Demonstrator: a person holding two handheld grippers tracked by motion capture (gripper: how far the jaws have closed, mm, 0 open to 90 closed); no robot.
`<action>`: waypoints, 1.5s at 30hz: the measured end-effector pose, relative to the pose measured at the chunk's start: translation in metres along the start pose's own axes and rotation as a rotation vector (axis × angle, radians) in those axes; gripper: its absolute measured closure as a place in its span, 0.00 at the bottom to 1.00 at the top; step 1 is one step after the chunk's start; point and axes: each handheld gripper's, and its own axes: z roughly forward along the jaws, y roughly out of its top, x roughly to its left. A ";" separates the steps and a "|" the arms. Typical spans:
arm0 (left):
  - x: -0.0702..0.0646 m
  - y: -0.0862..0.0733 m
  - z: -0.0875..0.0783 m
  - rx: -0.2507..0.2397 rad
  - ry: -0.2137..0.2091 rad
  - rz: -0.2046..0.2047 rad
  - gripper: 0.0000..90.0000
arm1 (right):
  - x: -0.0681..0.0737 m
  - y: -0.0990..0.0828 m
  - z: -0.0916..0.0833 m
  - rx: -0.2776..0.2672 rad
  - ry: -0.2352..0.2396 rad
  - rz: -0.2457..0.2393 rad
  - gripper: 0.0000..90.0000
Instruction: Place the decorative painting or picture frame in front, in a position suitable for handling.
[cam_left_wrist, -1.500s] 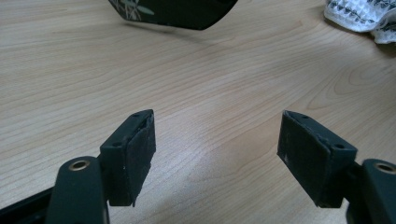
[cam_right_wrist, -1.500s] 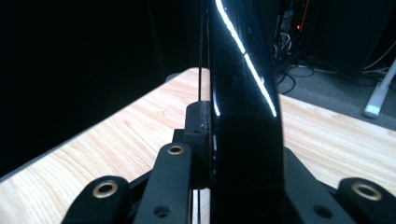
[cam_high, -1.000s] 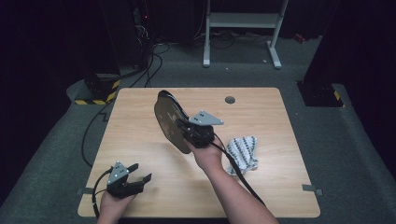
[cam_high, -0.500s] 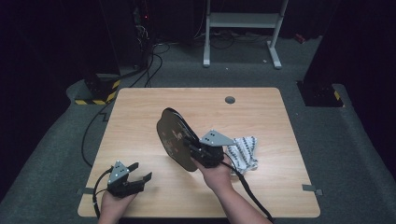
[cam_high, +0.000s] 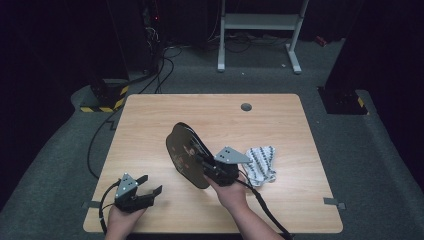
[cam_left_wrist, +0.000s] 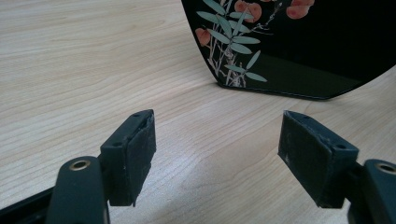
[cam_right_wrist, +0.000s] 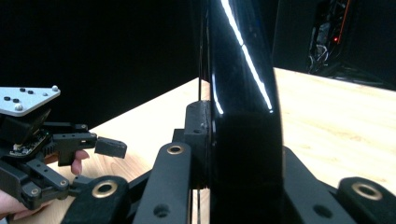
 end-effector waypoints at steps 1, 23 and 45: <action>0.000 0.000 0.000 -0.001 -0.001 0.000 0.31 | -0.001 -0.001 -0.001 -0.004 0.001 0.004 0.90; -0.001 0.000 0.001 0.005 -0.002 0.005 0.31 | -0.005 -0.019 -0.017 0.016 -0.003 -0.010 0.57; -0.010 0.001 0.004 0.002 -0.026 -0.002 0.31 | -0.022 -0.058 -0.022 0.150 -0.091 -0.034 0.52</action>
